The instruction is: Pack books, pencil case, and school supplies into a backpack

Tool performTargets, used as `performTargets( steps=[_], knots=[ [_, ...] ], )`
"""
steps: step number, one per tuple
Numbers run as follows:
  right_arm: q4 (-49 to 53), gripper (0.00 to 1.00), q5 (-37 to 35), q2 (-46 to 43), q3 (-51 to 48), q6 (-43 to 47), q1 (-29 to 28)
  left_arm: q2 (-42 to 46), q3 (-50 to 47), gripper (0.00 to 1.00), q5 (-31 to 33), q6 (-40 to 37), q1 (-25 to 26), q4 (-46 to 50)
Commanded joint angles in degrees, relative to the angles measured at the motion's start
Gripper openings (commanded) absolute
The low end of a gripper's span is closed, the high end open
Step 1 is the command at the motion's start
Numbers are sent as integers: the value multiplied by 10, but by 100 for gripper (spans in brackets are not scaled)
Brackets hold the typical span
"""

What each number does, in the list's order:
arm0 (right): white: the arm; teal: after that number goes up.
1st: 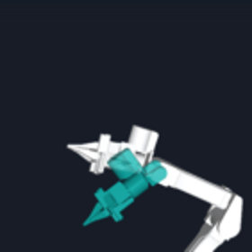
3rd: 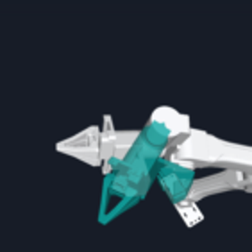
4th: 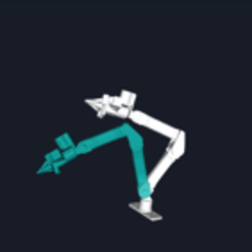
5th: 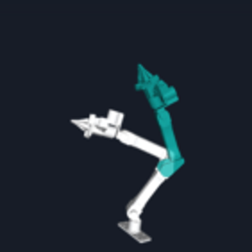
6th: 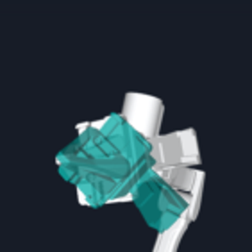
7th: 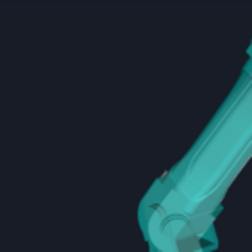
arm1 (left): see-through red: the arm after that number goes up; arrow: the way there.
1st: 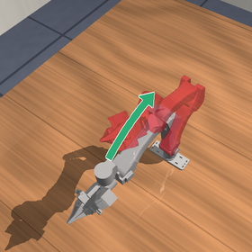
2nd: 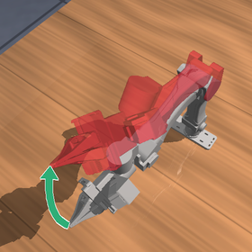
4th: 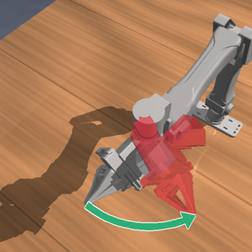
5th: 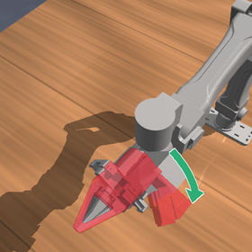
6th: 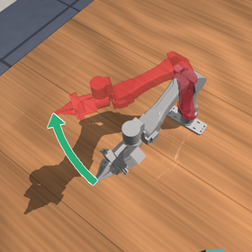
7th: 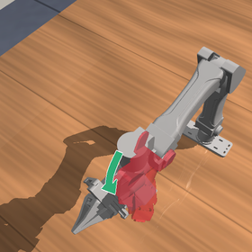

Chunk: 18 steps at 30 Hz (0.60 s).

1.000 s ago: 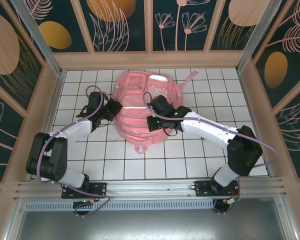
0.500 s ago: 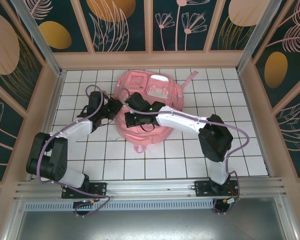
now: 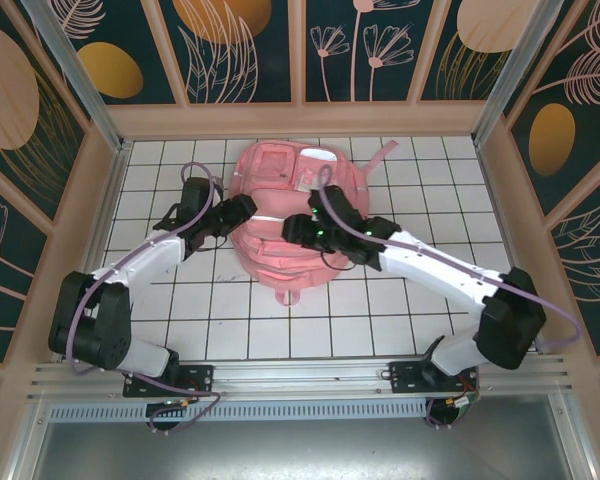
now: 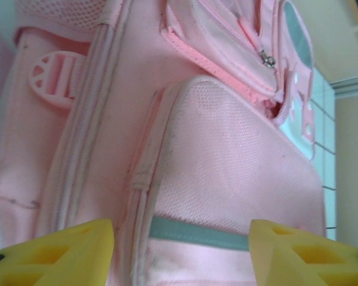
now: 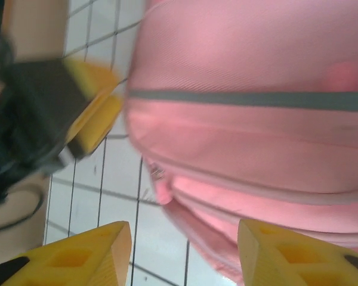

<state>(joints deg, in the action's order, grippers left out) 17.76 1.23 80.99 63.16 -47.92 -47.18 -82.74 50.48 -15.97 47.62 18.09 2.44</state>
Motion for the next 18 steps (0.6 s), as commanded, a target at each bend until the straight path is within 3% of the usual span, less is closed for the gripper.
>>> performTargets(
  steps=[1, 4, 8, 18],
  knots=[
    [-5, 52, -40, -34, -62, -114, 46, 40, 13, 60, 40, -94, 12, 91],
    [-32, 54, -31, -52, -92, -131, 79, 67, 7, 58, 71, -136, 33, 129],
    [-42, 53, 8, -24, -81, -114, 110, 85, -21, 53, 47, -168, 56, 133],
    [-77, 48, 61, 54, -51, -84, 119, 68, -44, 44, 5, -206, 97, 105]
  ],
)
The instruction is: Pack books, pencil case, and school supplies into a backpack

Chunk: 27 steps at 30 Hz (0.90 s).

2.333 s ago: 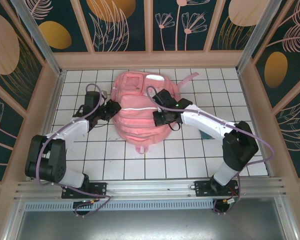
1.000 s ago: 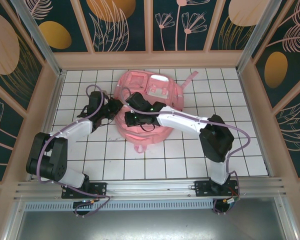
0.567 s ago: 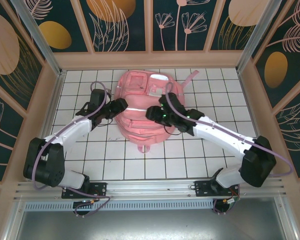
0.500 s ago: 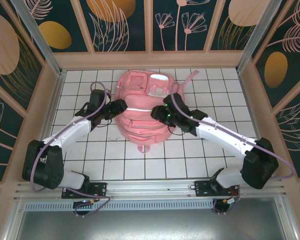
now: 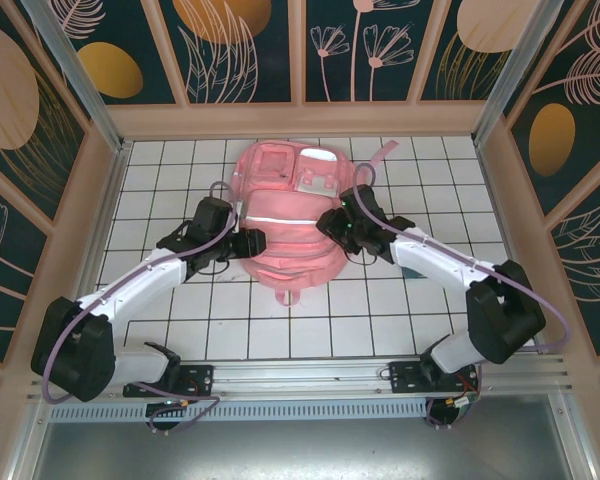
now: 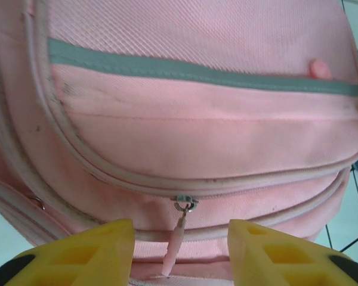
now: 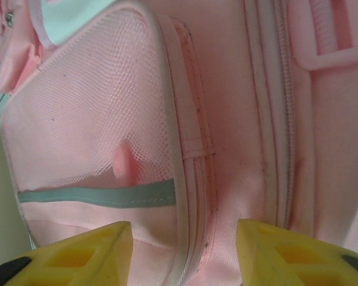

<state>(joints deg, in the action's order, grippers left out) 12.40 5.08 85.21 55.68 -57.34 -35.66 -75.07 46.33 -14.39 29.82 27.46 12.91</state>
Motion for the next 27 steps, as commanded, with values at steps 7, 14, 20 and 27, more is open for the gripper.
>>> performTargets(
  steps=[7, 14, 20, 27],
  knots=[
    [-25, 42, 28, 37, 40, 19, 7, -47, 1, 38, -25, -38, 5, -8],
    [-24, 21, 18, 44, 46, 29, 12, -59, 4, 14, -60, -43, 4, -29],
    [-14, 5, -57, 26, 35, 50, 12, -58, 19, 0, 33, -38, 5, 9],
    [1, 1, -105, 24, 35, 68, 23, -58, 28, 0, 191, -11, -5, 65]
  ],
)
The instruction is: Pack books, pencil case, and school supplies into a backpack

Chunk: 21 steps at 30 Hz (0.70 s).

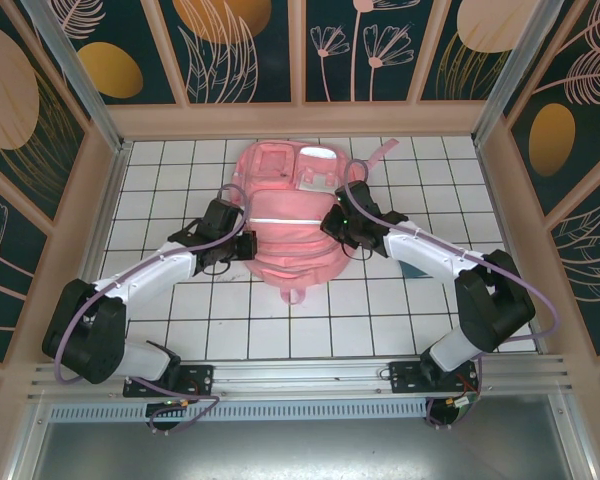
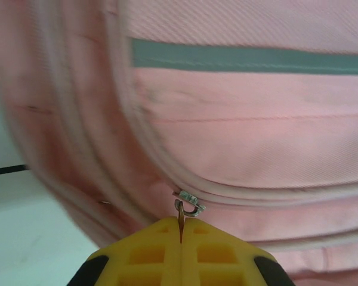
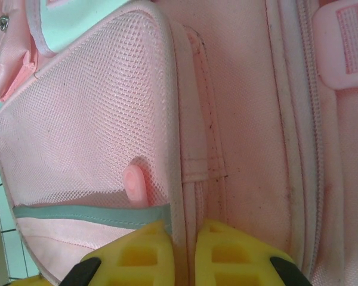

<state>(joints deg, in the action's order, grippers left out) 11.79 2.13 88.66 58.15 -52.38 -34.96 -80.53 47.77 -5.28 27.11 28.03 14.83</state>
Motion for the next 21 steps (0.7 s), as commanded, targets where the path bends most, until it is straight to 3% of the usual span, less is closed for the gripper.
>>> performTargets(
  steps=[1, 8, 15, 17, 19, 21],
  knots=[
    [10, 1, -79, -9, 14, 21, 18, -2, 15, 0, 107, 19, -17, 48],
    [2, 0, -88, 18, 31, 52, 17, -2, 5, 0, 90, 32, -85, 31],
    [-7, 5, -19, 89, 97, 135, 19, -23, 3, 0, 79, 70, -110, 16],
    [14, 14, -16, 94, 116, 151, 19, -13, -3, 0, 71, 70, -110, 19],
    [33, 36, -27, 74, 119, 162, 20, 3, -8, 4, 58, 63, -109, 26],
    [53, 57, -57, 40, 108, 160, 23, 16, -7, 33, 51, 48, -109, 39]
  ],
)
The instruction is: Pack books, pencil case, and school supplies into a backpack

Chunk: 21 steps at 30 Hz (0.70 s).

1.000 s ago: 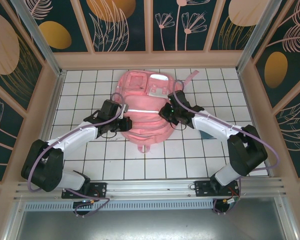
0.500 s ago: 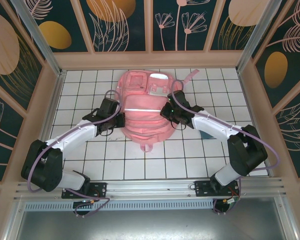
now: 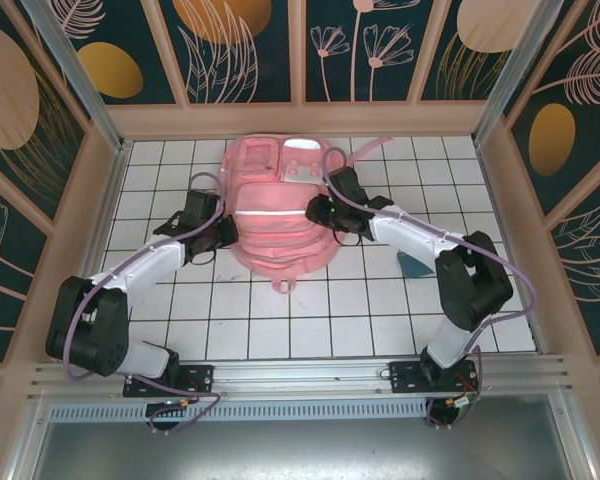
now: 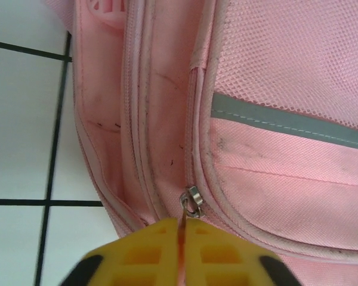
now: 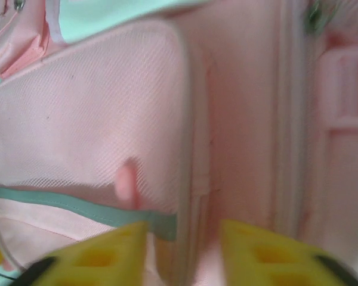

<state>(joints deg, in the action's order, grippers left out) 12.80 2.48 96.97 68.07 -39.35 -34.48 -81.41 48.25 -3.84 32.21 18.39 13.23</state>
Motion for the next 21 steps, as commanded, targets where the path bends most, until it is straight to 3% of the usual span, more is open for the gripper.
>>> performTargets(
  steps=[1, 3, 5, 8, 12, 16, 18, 21],
  knots=[
    [61, 64, -83, -62, 0, 26, 22, 34, -9, 46, 34, -13, -13, 62],
    [96, 70, -138, -94, -18, 24, 28, 47, 1, 57, 34, -36, -13, 80],
    [140, 74, -199, -120, -45, 6, 57, 56, 18, 61, 31, -65, -13, 97],
    [177, 75, -226, -153, -100, -26, 108, 60, 44, 65, 30, -89, -13, 113],
    [181, 74, -210, -205, -185, -44, 192, 58, 71, 69, 13, -101, -8, 115],
    [119, 74, -127, -232, -249, -12, 276, 50, 91, 73, 2, -100, 0, 103],
    [85, 74, -76, -216, -254, 22, 296, 47, 99, 74, -1, -99, 4, 97],
    [66, 74, -60, -168, -238, 49, 302, 41, 111, 77, -3, -101, 15, 89]
  ],
)
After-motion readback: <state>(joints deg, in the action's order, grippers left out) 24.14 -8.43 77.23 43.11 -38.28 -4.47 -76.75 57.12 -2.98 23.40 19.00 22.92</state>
